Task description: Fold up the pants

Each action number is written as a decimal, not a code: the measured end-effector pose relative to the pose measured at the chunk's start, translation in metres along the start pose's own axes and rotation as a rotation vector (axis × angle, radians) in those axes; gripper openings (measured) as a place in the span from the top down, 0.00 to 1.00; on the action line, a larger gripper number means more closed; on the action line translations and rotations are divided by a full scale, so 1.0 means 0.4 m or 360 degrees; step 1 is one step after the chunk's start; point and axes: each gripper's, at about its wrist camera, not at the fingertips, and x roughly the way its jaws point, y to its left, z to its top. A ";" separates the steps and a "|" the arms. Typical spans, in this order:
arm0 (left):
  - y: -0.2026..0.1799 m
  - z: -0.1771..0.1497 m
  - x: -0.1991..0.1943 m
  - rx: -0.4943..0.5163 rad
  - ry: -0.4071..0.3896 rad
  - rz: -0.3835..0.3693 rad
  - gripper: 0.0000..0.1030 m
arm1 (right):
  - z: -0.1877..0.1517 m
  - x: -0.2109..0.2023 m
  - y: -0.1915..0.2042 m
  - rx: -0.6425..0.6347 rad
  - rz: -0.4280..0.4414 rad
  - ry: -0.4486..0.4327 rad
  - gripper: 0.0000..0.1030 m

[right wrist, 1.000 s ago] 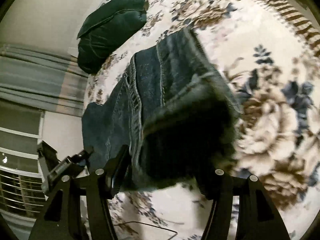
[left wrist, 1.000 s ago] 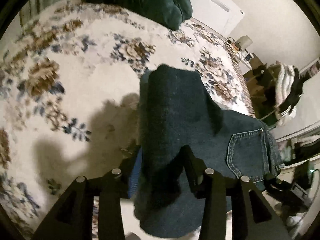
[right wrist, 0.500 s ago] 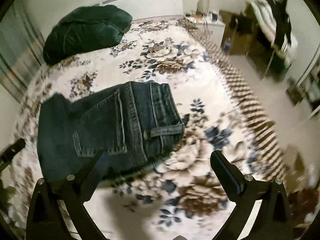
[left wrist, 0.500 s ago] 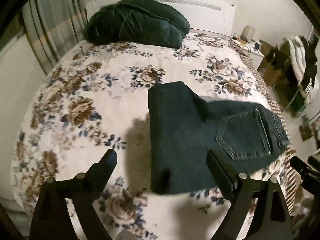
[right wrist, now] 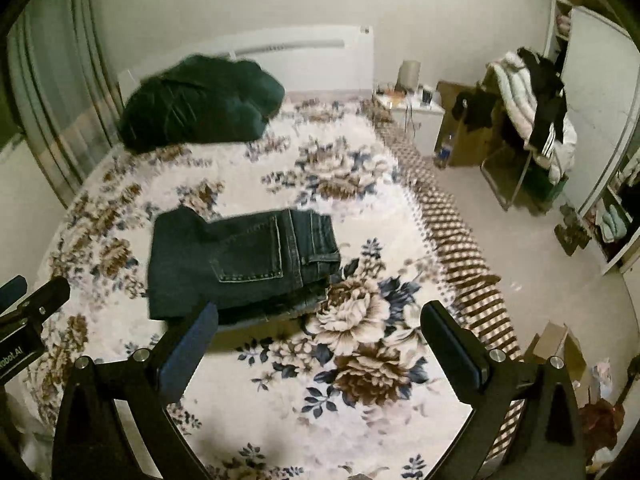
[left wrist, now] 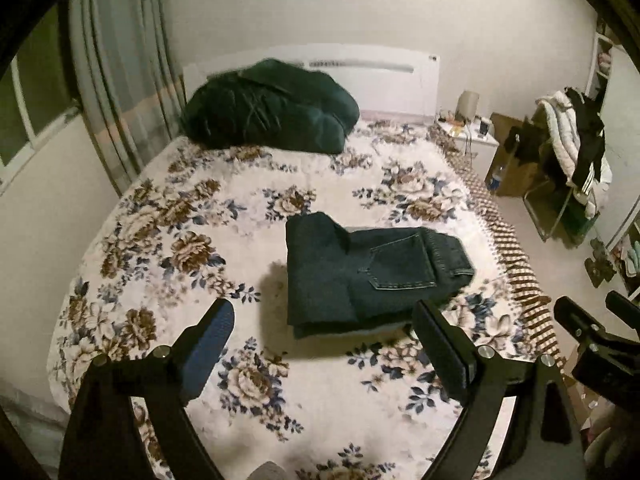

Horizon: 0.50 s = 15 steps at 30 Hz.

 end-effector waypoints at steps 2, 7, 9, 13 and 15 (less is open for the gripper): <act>-0.013 -0.016 -0.069 -0.0002 -0.0040 0.0013 0.12 | -0.013 -0.081 -0.009 -0.0015 0.0019 -0.0047 0.00; -0.039 -0.066 -0.220 -0.0025 -0.0108 0.0009 0.12 | -0.061 -0.292 -0.027 -0.0062 0.0065 -0.0159 0.00; -0.045 -0.085 -0.267 -0.0035 -0.0126 0.0023 0.12 | -0.083 -0.373 -0.039 -0.0070 0.0092 -0.0199 0.00; -0.049 -0.130 -0.358 -0.0090 -0.0154 0.0033 0.12 | -0.125 -0.512 -0.055 -0.0107 0.0104 -0.0272 0.00; -0.049 -0.145 -0.387 -0.0113 -0.0159 0.0023 0.12 | -0.145 -0.576 -0.063 -0.0128 0.0103 -0.0306 0.00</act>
